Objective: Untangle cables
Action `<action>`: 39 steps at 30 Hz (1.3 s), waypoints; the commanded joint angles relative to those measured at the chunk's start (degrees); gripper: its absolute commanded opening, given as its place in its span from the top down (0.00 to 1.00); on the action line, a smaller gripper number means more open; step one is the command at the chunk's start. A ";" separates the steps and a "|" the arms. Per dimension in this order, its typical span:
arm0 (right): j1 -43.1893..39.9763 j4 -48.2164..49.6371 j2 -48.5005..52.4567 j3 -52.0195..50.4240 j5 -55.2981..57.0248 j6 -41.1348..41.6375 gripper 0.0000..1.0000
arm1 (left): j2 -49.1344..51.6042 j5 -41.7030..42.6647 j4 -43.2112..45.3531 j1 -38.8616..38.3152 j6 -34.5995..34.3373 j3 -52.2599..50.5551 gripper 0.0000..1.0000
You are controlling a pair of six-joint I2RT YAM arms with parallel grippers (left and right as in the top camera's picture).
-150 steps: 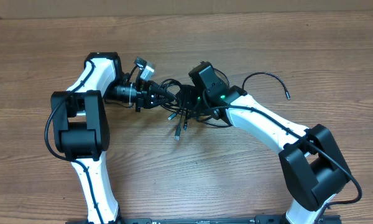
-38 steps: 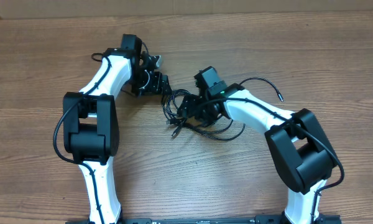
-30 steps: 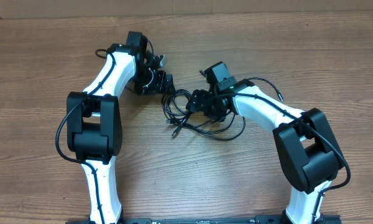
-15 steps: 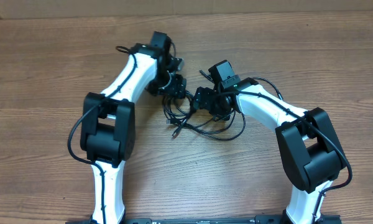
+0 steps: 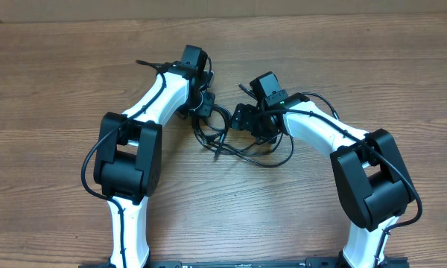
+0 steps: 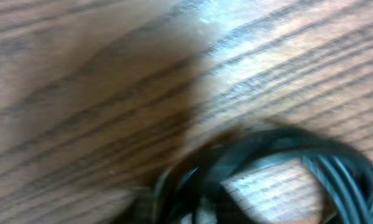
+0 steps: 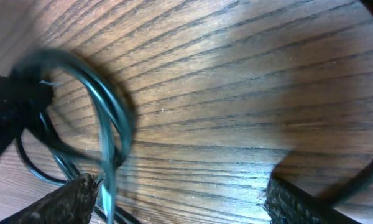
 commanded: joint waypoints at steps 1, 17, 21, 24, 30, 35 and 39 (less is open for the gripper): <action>0.98 0.31 -1.64 -0.81 2.54 -0.48 0.14 | 2.84 1.46 -0.24 -0.15 1.18 -3.06 0.96; 4.11 3.78 -1.25 -0.79 10.56 -0.42 0.14 | 2.82 23.19 -14.58 0.04 20.15 8.31 0.96; 4.15 2.75 -0.26 -0.79 10.56 -0.42 0.15 | 2.80 25.40 -14.60 0.92 20.17 8.35 0.95; 4.15 2.69 0.66 -0.79 10.56 -0.42 0.20 | 2.80 28.57 -14.58 1.81 20.20 8.39 0.94; 4.02 2.95 1.01 -0.79 10.62 -0.42 0.62 | 2.82 29.38 -14.62 3.52 20.17 8.37 0.89; 3.91 2.99 1.01 -0.79 10.58 -0.42 0.96 | 2.82 29.38 -14.58 3.54 20.15 8.33 0.73; 3.91 3.23 1.01 -0.79 10.56 -0.39 0.96 | 2.82 29.38 -14.60 3.15 20.15 8.33 0.52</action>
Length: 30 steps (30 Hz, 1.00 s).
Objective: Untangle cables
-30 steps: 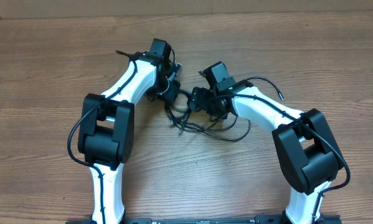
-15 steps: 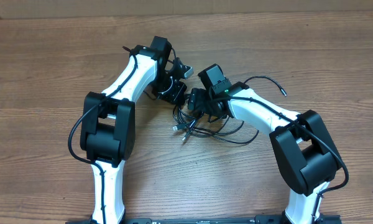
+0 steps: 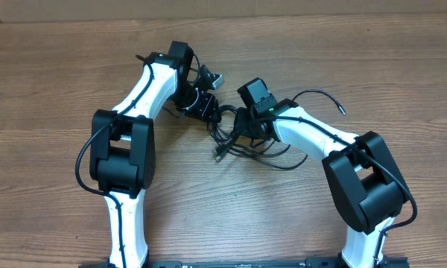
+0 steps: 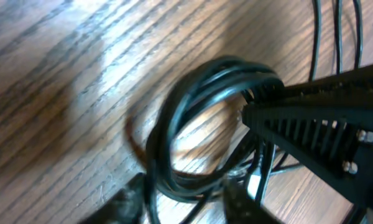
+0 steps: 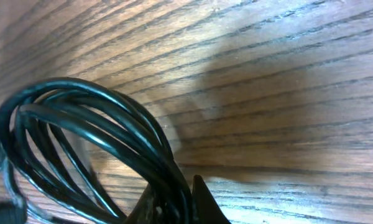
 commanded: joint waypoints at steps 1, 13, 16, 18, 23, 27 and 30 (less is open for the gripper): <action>0.11 0.57 0.85 -0.20 0.52 0.04 0.96 | 0.61 1.62 -0.11 -0.50 0.83 1.33 0.51; -1.46 3.17 0.83 -0.20 -8.57 1.49 0.96 | 0.61 1.53 0.61 -1.27 -0.70 1.27 0.49; -3.41 4.20 0.83 -0.20 -14.23 1.49 0.96 | 0.61 1.42 1.03 -1.73 -0.70 1.20 0.55; -4.48 4.24 0.83 -0.20 -16.09 1.46 0.96 | 0.61 1.29 1.20 -1.95 -0.70 1.20 0.96; -4.81 4.22 0.83 -0.20 -16.68 -0.98 0.96 | 0.61 1.42 1.18 -2.32 -0.68 1.20 0.96; -4.31 4.26 0.83 -0.20 -15.74 -1.31 0.64 | 0.61 1.60 1.18 -2.29 -0.63 1.20 0.96; -4.22 4.26 0.83 -0.20 -13.97 -1.29 0.51 | 0.61 1.70 1.03 -2.29 0.07 1.20 0.96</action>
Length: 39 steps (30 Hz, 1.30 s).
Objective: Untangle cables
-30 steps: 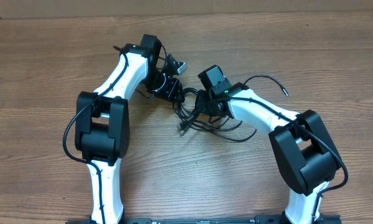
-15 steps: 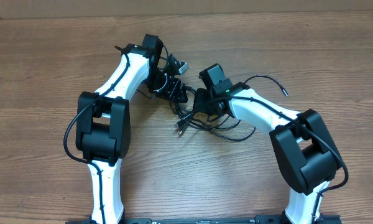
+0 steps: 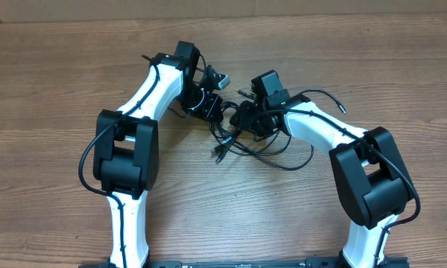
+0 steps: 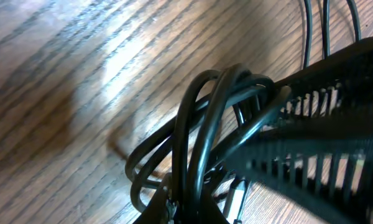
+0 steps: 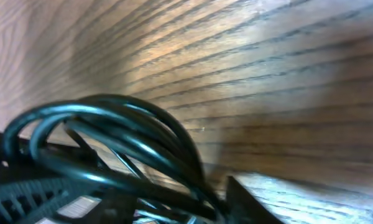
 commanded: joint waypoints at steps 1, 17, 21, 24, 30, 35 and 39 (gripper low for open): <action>0.31 0.35 0.28 0.09 1.53 -0.76 0.50 | 0.61 2.23 -0.55 -0.57 1.84 1.16 0.96; 2.60 -1.57 0.31 0.09 18.40 0.17 0.66 | 0.61 18.29 -5.51 2.36 14.19 1.18 0.96; 2.16 -3.50 0.28 0.15 20.44 2.29 0.82 | 0.61 18.38 -5.92 4.61 14.08 1.18 0.96; 0.96 -7.48 0.13 1.46 21.38 2.32 0.82 | 0.61 18.53 -5.95 6.49 12.96 1.18 0.96; -0.98 -23.43 -0.15 6.12 34.56 4.28 0.83 | 0.61 18.12 -5.77 9.49 11.19 1.18 0.96; -0.96 -28.83 -0.15 6.32 42.21 5.53 0.82 | 0.61 10.93 -3.82 10.84 3.50 1.18 0.96; -0.96 -29.35 -0.15 6.32 43.39 5.51 0.82 | 0.61 -0.15 -2.25 11.10 -6.95 1.18 0.96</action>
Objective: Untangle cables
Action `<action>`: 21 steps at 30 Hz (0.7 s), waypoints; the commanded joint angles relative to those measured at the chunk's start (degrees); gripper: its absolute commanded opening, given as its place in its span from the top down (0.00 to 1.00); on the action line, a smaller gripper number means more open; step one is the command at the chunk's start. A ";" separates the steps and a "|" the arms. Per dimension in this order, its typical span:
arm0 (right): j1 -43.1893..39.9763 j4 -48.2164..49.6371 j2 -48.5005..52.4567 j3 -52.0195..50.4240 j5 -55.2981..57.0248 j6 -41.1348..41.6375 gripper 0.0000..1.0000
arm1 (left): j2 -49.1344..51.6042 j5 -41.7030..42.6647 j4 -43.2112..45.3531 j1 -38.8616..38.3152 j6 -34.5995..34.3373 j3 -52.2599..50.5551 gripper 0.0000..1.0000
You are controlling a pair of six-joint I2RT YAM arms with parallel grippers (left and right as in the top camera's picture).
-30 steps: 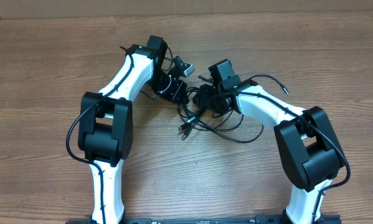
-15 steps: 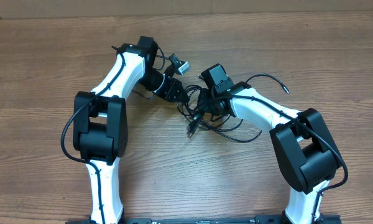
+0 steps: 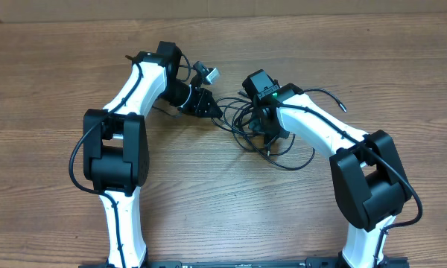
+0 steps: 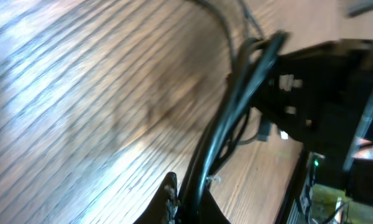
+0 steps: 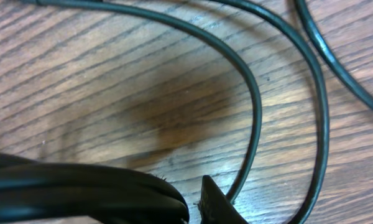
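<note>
A tangle of thin black cables (image 3: 272,145) lies mid-table. My left gripper (image 3: 206,106) is shut on a few strands (image 4: 236,106), which run taut toward the right arm. In the left wrist view the left gripper (image 4: 188,200) pinches them at the bottom edge. My right gripper (image 3: 264,132) is shut on a thick bunch of the cable (image 5: 81,186), with one of its fingers (image 5: 214,202) showing beside it. Loose loops (image 5: 256,112) lie flat on the wood under it.
The wooden table (image 3: 59,74) extends on all sides. One loose cable end (image 3: 343,109) points to the right of the right arm. A small grey-white piece (image 3: 209,73) sits by the left wrist. Both arm bases stand at the near edge.
The two grippers, close together before, now stand further apart: the left further left and back, the right further right and nearer. Strands are now stretched between them. Both stay shut.
First both grippers were at the tangle, the right one open around a loop. Then each was shut on a coil, nearly touching the other, and they stayed so. Now they are apart and the bundle is drawn out between them.
</note>
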 commanded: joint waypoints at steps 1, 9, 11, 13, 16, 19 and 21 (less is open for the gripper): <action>-3.23 -3.37 -0.04 -1.81 14.21 2.29 0.82 | 0.26 -17.46 0.46 5.16 -11.93 1.18 0.96; -3.23 -6.47 -0.04 -1.92 18.99 2.32 0.81 | 0.26 -29.97 -0.13 6.82 -24.17 1.16 0.96; -3.23 -7.28 -0.04 -1.92 20.37 2.32 0.79 | 0.26 -30.03 -0.24 7.78 -24.83 0.96 0.96; -3.23 -7.93 -0.04 -1.92 21.29 2.32 0.69 | 0.26 -30.01 -0.07 8.83 -25.73 0.35 0.95; -3.30 -8.28 -0.04 -1.92 21.84 2.32 0.52 | 0.26 -29.83 0.37 10.05 -26.47 -0.46 0.96; -3.58 -8.26 -0.04 -1.92 21.79 2.34 0.34 | 0.26 -29.83 0.33 10.80 -26.75 -0.61 0.96; -3.80 -8.31 -0.04 -1.92 21.77 2.32 0.24 | 0.26 -29.83 0.33 10.91 -26.73 -0.61 0.96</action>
